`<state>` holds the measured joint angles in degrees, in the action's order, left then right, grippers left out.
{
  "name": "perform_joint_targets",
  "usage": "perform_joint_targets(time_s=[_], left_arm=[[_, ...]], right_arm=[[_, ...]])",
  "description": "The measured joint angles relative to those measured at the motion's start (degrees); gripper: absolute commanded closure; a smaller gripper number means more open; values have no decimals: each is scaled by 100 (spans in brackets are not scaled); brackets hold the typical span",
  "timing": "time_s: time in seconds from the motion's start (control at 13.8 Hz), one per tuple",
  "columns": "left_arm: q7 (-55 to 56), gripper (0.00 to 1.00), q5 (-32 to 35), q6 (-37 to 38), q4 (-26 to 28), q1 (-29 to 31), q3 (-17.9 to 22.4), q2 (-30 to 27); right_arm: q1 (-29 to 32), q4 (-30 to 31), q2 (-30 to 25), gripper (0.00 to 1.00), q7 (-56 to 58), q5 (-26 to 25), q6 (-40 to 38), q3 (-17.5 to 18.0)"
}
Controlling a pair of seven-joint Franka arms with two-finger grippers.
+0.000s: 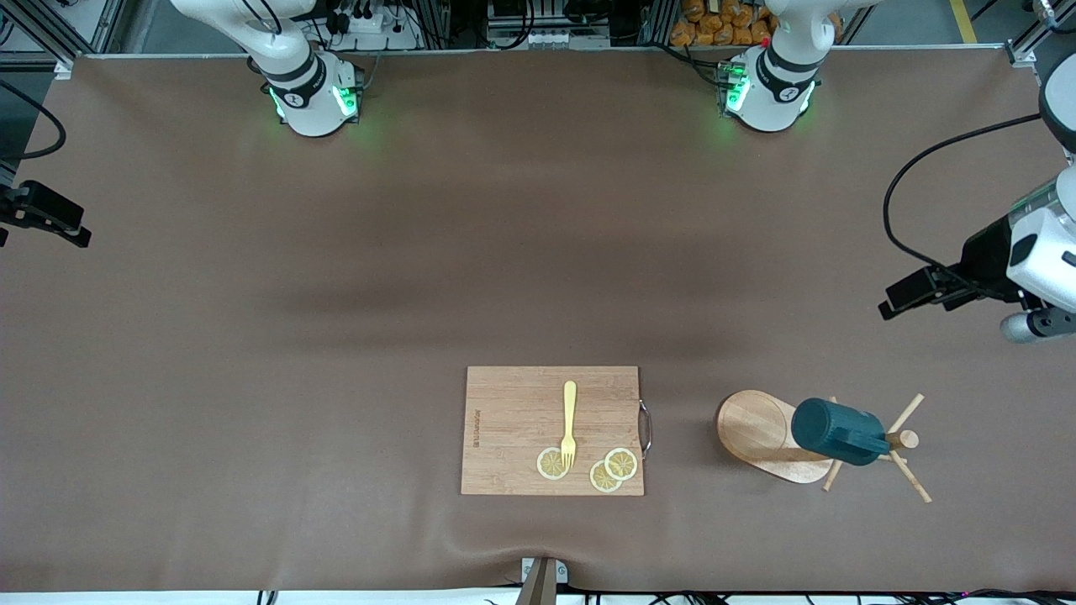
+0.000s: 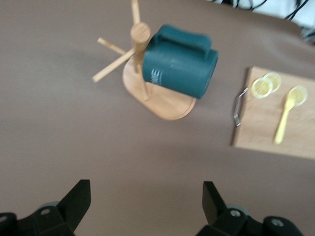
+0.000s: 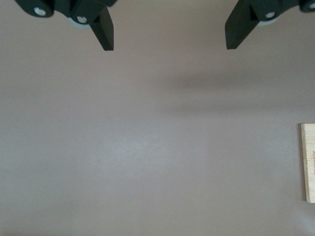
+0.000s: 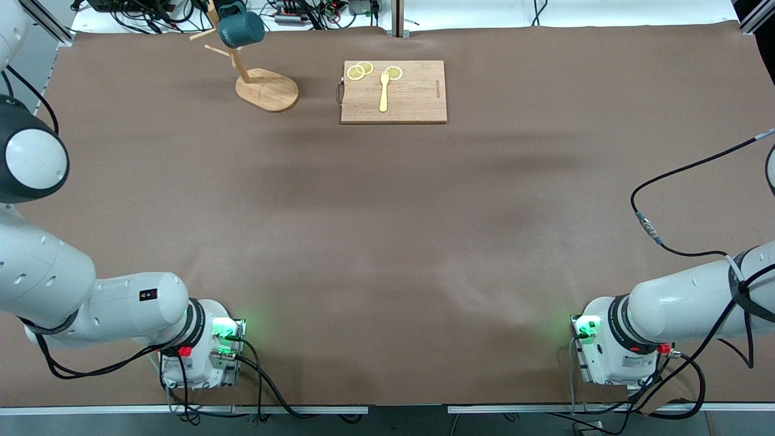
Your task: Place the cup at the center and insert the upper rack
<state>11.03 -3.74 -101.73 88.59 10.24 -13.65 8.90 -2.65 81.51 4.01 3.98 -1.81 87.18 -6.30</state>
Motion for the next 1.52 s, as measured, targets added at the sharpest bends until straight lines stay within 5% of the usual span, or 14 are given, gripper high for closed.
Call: perform_joint_targets(time_s=[0.43,0.87,1.52], left_arm=[[-93,0,351,539,0,-64,-359,-394],[-95,0,351,1031,-101,-1212,658,-653],[-549,0,356,1461,-247,-1540,956,-938]], right_arm=[[0,-1,0,0,0,155,-37,1],[0,-1,0,0,0,157,-54,0],[0,-2,0,0,0,158,-58,-2]])
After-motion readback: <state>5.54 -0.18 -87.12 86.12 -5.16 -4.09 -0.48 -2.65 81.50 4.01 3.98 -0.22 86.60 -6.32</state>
